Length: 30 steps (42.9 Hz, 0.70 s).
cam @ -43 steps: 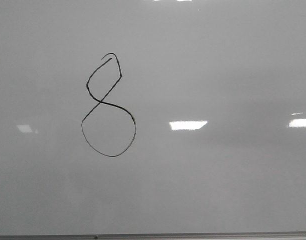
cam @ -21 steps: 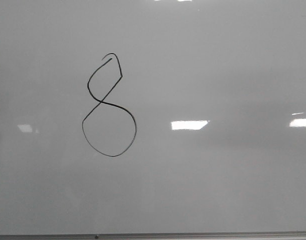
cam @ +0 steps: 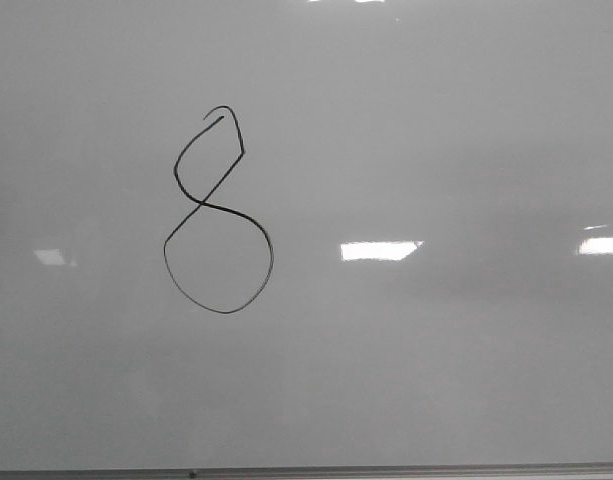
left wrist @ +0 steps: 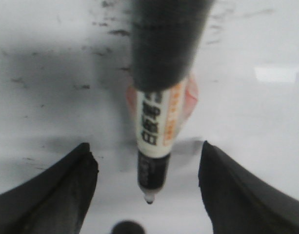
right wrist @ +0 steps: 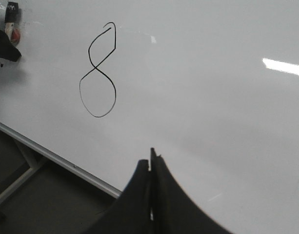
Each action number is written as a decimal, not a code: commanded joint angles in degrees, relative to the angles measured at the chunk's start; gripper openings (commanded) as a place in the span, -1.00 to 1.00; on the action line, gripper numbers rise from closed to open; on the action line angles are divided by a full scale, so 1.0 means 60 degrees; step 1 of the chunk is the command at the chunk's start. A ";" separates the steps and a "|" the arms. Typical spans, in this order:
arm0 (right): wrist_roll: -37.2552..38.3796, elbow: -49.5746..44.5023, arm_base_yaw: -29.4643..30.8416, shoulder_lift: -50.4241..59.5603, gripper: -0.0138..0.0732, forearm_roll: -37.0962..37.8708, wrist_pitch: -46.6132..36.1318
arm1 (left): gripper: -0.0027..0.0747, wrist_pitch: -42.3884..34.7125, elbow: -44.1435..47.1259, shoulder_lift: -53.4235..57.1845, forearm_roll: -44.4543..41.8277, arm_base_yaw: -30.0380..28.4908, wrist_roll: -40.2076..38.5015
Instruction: Write number 8 on whiteboard
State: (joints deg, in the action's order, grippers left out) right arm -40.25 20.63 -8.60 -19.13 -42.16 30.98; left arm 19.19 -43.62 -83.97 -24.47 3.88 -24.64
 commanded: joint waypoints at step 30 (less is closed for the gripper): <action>-0.0010 0.0243 0.0053 -0.0051 -0.83 -0.0324 -0.0554 | -0.98 -0.0110 0.3143 1.0808 0.0239 0.1111 -0.0052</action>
State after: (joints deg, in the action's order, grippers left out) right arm -40.22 20.53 -8.60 -19.13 -42.16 30.98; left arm 21.77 -24.11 -23.16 -23.04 10.15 -24.64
